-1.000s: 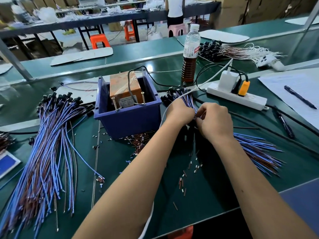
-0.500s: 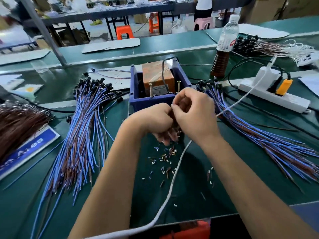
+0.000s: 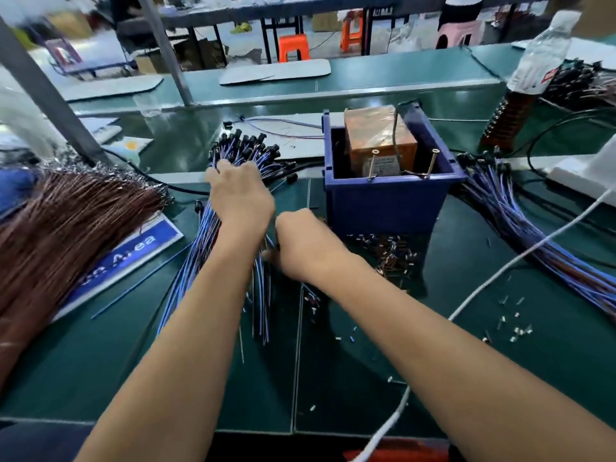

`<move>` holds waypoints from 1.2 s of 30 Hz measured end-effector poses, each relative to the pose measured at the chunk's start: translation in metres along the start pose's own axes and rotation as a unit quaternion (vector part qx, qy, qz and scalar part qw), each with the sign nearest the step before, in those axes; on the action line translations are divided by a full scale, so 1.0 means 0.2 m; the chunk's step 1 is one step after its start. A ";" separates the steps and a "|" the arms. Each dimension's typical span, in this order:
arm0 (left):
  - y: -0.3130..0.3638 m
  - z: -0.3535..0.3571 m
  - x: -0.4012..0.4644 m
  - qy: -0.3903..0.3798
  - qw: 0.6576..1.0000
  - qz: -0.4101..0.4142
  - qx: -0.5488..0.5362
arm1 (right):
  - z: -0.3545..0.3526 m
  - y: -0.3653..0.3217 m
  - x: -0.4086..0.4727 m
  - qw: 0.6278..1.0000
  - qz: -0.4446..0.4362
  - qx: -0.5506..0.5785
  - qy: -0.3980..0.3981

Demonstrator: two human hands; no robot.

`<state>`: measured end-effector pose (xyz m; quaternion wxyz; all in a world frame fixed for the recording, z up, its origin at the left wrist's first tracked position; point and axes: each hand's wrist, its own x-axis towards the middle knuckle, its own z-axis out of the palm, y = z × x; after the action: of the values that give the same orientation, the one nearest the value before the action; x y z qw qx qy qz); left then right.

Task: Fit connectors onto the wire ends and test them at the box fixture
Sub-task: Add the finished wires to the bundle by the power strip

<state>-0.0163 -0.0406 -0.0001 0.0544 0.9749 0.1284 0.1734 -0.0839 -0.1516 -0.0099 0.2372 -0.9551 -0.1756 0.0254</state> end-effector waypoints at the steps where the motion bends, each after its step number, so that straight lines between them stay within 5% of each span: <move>1: 0.01 0.02 0.02 -0.011 1.000 0.017 0.013 | 0.02 -0.01 0.01 1.000 0.002 -0.007 0.001; 5: 0.05 0.09 0.08 -0.069 0.995 0.050 0.053 | 0.05 0.01 0.03 1.000 0.014 0.013 -0.012; 20: 0.08 0.17 0.11 -0.072 0.981 0.159 0.084 | 0.06 0.07 -0.03 0.991 0.040 0.125 0.034; 23: 0.11 0.13 0.10 -0.091 0.980 0.167 0.052 | 0.04 0.08 -0.03 0.988 0.050 0.143 0.030; 26: 0.11 0.08 0.11 -0.060 0.989 0.079 -0.108 | 0.03 0.09 -0.04 0.980 0.077 0.181 0.030; 29: 0.09 -0.04 0.11 0.002 0.929 -0.009 -0.369 | 0.04 0.04 -0.09 0.984 0.058 0.141 0.090; 33: 0.14 -0.32 0.08 0.056 0.830 0.000 -0.555 | 0.01 -0.08 -0.12 0.963 -0.029 0.163 0.212; 35: 0.17 -0.47 0.07 0.016 0.727 0.026 -0.686 | -0.03 -0.14 -0.12 0.944 -0.050 0.169 0.279; 36: 0.18 -0.53 0.06 -0.018 0.643 0.040 -0.764 | -0.05 -0.16 -0.12 0.937 -0.050 0.163 0.306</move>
<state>-0.0345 -0.0659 0.1072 0.7757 0.5937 -0.0896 0.1941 -0.1156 -0.1382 0.0123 0.4327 -0.8550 -0.1350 -0.2520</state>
